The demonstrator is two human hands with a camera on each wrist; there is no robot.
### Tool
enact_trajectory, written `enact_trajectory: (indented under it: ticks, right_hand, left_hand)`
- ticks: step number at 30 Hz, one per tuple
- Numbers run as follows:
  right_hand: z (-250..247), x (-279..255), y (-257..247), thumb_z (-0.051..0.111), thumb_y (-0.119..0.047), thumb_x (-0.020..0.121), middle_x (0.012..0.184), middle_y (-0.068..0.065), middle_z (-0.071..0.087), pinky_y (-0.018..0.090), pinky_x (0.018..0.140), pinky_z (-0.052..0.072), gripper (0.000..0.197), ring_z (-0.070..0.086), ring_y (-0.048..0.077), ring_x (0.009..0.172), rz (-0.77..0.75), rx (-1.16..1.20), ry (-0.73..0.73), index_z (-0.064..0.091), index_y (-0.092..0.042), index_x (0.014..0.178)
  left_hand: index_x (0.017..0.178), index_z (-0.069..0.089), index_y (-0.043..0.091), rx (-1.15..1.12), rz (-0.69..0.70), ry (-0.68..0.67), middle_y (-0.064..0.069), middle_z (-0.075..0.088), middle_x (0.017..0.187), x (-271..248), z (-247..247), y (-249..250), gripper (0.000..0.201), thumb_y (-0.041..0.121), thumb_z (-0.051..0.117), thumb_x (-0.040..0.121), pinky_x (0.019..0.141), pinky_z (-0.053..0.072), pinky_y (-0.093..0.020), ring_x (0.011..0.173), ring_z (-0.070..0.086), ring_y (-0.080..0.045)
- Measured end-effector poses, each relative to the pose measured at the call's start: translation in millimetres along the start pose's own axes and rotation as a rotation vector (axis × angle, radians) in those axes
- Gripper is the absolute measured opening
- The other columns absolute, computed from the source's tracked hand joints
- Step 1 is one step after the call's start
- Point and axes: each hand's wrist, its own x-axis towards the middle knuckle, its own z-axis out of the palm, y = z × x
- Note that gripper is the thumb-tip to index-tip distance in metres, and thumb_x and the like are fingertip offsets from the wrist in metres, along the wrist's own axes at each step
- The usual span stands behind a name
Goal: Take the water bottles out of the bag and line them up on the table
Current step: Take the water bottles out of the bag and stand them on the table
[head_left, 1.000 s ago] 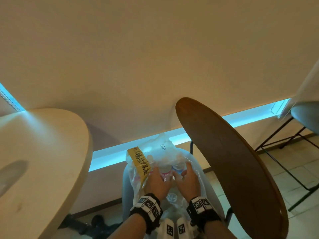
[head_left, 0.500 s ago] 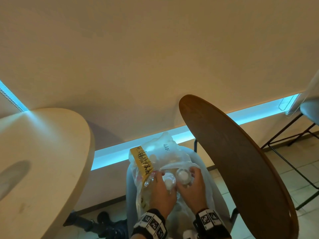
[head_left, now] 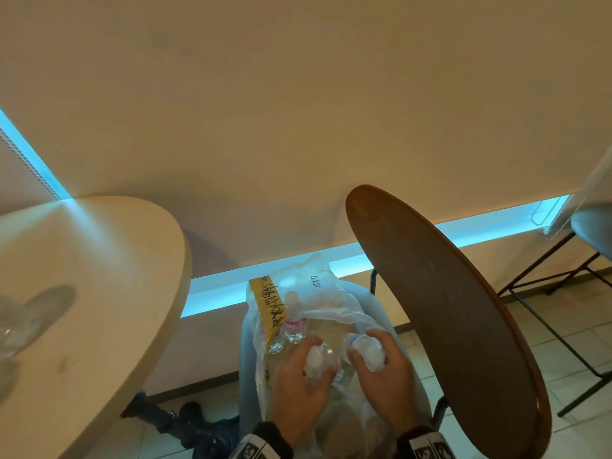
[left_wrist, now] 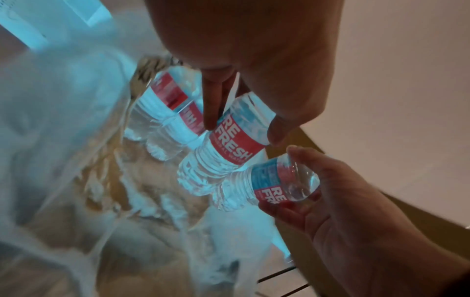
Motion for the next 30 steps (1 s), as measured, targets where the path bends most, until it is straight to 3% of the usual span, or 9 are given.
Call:
enact_trajectory:
  ticks: [6, 9, 12, 16, 18, 21, 25, 28, 30]
  right_hand:
    - [-42.2, -21.7, -102.4, 0.069, -0.047, 0.077, 0.109, -0.009, 0.058, 0.046, 0.098, 0.055, 0.045, 0.059, 0.017, 0.102, 0.006, 0.038, 0.067, 0.049, -0.033, 0.116]
    - [-56.3, -30.1, -160.2, 0.058, -0.049, 0.072, 0.098, -0.018, 0.059, 0.033, 0.088, 0.057, 0.048, 0.063, 0.011, 0.087, -0.204, 0.123, 0.078, 0.052, -0.028, 0.114]
    - [-59.0, -30.0, -210.9, 0.057, -0.054, 0.075, 0.087, -0.033, 0.064, 0.009, 0.060, 0.057, 0.033, 0.071, 0.001, 0.086, -0.404, 0.259, -0.019, 0.057, -0.036, 0.103]
    - [-42.1, -18.3, -269.2, 0.059, -0.052, 0.085, 0.091, -0.023, 0.066, 0.019, 0.055, 0.061, 0.022, 0.072, 0.003, 0.089, -0.594, 0.309, -0.202, 0.060, -0.034, 0.098]
    - [-27.2, -15.4, -296.0, 0.055, -0.053, 0.083, 0.094, -0.012, 0.065, 0.023, 0.055, 0.062, 0.030, 0.071, 0.006, 0.090, -0.645, 0.269, -0.312, 0.059, -0.028, 0.100]
    - [2.8, -14.8, -330.1, 0.054, -0.057, 0.080, 0.091, -0.003, 0.065, 0.030, 0.050, 0.063, 0.044, 0.071, 0.014, 0.082, -0.693, 0.200, -0.432, 0.061, -0.018, 0.100]
    - [49.2, -11.9, -353.4, 0.060, -0.056, 0.087, 0.094, 0.015, 0.068, 0.055, 0.056, 0.061, 0.049, 0.071, 0.032, 0.082, -0.750, 0.099, -0.528, 0.061, -0.008, 0.100]
    - [78.1, -10.5, -364.9, 0.062, -0.049, 0.094, 0.094, 0.018, 0.067, 0.055, 0.052, 0.059, 0.045, 0.071, 0.036, 0.078, -0.754, 0.030, -0.604, 0.059, -0.005, 0.099]
    - [91.4, -10.5, -372.7, 0.061, -0.049, 0.094, 0.089, 0.012, 0.066, 0.051, 0.052, 0.061, 0.042, 0.071, 0.033, 0.077, -0.760, 0.000, -0.626, 0.059, -0.008, 0.096]
  left_hand:
    - [0.107, 0.059, 0.055, -0.048, 0.107, 0.177, 0.026, 0.071, 0.108, -53.3, -73.5, 64.9, 0.045, 0.048, 0.083, 0.069, 0.075, 0.064, -0.023, 0.092, 0.072, 0.001]
    - [0.104, 0.063, 0.049, -0.003, 0.183, 0.304, 0.018, 0.077, 0.096, -72.7, -118.9, 104.2, 0.049, 0.043, 0.090, 0.063, 0.069, 0.062, -0.018, 0.081, 0.074, 0.002]
    - [0.099, 0.066, 0.043, 0.084, 0.275, 0.462, 0.020, 0.074, 0.085, -85.4, -166.4, 139.4, 0.049, 0.039, 0.094, 0.059, 0.062, 0.053, -0.005, 0.072, 0.071, 0.005]
    - [0.098, 0.058, 0.049, 0.155, 0.318, 0.580, 0.040, 0.062, 0.101, -98.6, -223.9, 168.0, 0.044, 0.045, 0.085, 0.064, 0.061, 0.054, -0.004, 0.076, 0.067, 0.011]
    - [0.098, 0.057, 0.045, 0.194, 0.311, 0.611, 0.037, 0.060, 0.104, -102.0, -246.9, 169.3, 0.041, 0.045, 0.083, 0.066, 0.067, 0.052, 0.000, 0.084, 0.066, 0.009]
    - [0.106, 0.053, 0.042, 0.275, 0.230, 0.668, 0.029, 0.060, 0.104, -104.4, -273.2, 168.1, 0.044, 0.056, 0.075, 0.069, 0.066, 0.058, -0.015, 0.085, 0.065, -0.003]
    - [0.103, 0.049, 0.043, 0.406, 0.144, 0.710, 0.020, 0.063, 0.082, -104.1, -294.3, 168.3, 0.038, 0.060, 0.071, 0.078, 0.060, 0.062, -0.032, 0.074, 0.067, -0.010]
    - [0.107, 0.049, 0.037, 0.486, 0.074, 0.695, 0.008, 0.072, 0.085, -99.7, -306.7, 168.4, 0.037, 0.060, 0.064, 0.082, 0.059, 0.061, -0.036, 0.069, 0.067, -0.014]
    - [0.115, 0.050, 0.034, 0.568, 0.018, 0.684, 0.005, 0.074, 0.091, -94.1, -313.4, 168.2, 0.045, 0.063, 0.059, 0.082, 0.059, 0.057, -0.029, 0.070, 0.067, -0.014]
